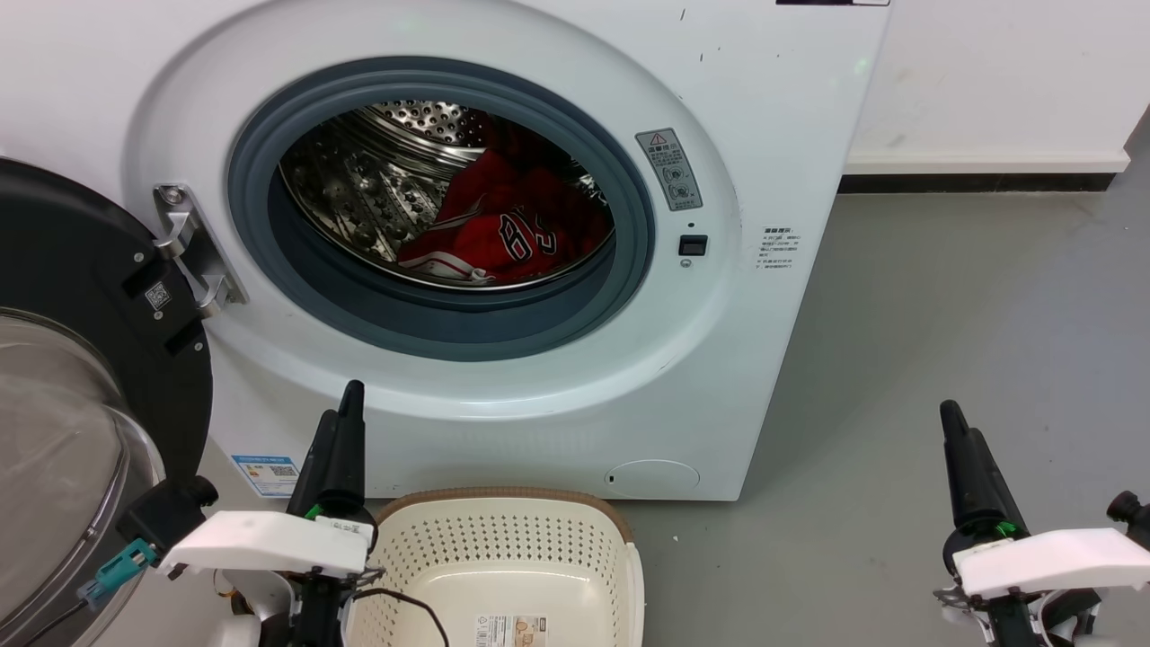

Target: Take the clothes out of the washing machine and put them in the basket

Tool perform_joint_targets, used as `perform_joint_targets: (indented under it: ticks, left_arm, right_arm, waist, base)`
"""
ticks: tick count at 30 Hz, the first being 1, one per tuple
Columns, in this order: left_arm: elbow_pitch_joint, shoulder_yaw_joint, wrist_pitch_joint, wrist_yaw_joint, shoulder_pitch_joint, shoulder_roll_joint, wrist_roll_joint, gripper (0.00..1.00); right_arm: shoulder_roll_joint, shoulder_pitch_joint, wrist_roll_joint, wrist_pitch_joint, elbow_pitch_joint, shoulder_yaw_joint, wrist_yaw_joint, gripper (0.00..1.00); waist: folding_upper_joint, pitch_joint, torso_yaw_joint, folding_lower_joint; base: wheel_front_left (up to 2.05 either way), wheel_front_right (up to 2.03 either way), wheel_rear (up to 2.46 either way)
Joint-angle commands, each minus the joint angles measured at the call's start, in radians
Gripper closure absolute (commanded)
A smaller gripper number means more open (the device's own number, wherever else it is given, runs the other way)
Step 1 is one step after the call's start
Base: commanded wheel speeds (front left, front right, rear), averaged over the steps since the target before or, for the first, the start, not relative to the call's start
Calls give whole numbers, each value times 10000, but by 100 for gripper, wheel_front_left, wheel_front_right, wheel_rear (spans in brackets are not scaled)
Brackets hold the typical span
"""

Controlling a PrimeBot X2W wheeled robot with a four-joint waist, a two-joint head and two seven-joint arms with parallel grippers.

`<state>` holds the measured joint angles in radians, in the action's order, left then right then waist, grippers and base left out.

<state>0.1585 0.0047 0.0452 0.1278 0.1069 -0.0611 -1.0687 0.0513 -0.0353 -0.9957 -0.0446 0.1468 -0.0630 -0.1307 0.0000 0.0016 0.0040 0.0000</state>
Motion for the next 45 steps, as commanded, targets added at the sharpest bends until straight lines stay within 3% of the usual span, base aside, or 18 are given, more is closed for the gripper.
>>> perform_joint_targets:
  ticks: [1,17,45]
  left_arm:
    - [-102,-65,104,25,174,-106,462,0]
    - [113,-358,626,30,266,-261,3466,0]
    - [384,-667,1374,-5,400,-481,6857,0]
  right_arm:
    - [3,-1,550,-110,-194,39,-1,0]
    - [-1,202,3593,-509,-347,112,-1,0]
    - [-8,514,6845,-816,-674,227,-1,0]
  waist:
    - [0,-5,2,0]
    - [0,-6,38,0]
    - [0,5,33,0]
  base:
    - [0,0,0]
    - [0,0,0]
    - [0,0,0]
